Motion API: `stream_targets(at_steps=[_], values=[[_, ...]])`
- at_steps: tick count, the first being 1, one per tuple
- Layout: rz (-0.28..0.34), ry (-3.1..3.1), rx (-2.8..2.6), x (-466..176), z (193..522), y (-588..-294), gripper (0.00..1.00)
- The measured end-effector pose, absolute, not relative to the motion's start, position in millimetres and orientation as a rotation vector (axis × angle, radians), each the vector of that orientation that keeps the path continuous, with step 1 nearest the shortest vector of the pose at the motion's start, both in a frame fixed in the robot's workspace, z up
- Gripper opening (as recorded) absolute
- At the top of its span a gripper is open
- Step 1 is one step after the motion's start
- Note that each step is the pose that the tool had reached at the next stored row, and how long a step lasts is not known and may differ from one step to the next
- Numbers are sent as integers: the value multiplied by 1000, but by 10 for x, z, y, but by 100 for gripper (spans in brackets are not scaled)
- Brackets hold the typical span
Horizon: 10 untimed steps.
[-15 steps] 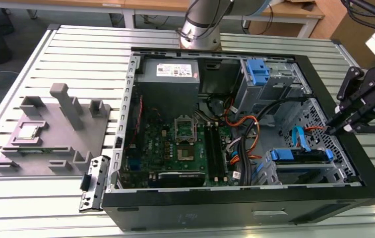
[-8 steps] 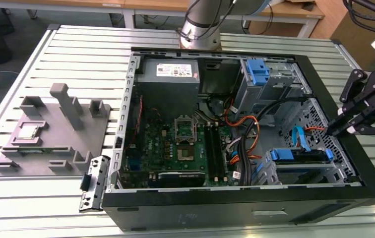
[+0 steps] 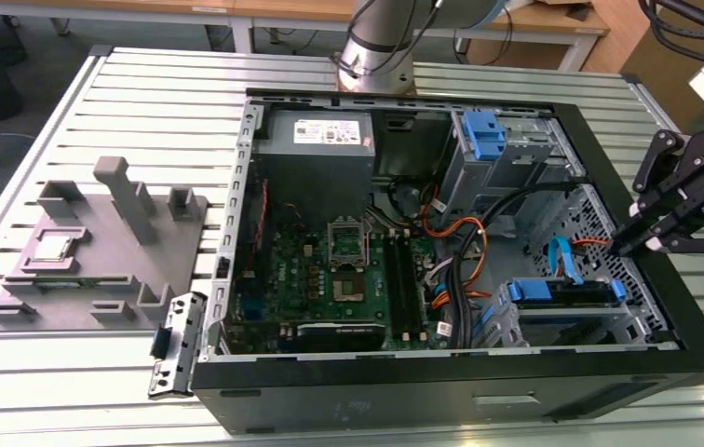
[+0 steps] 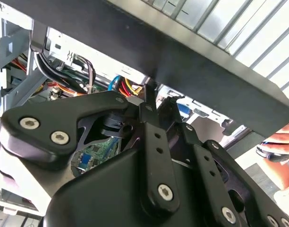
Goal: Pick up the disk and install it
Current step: 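Insert the second disk wire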
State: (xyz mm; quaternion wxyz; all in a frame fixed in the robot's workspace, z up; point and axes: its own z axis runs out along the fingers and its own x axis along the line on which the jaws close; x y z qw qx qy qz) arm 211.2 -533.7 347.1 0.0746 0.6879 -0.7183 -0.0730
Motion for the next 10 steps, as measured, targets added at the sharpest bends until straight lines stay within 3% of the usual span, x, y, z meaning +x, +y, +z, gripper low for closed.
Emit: stream_targets(at_steps=[10], values=[[-212, -2156, 2063, 2054, 3470, -5322, 27]])
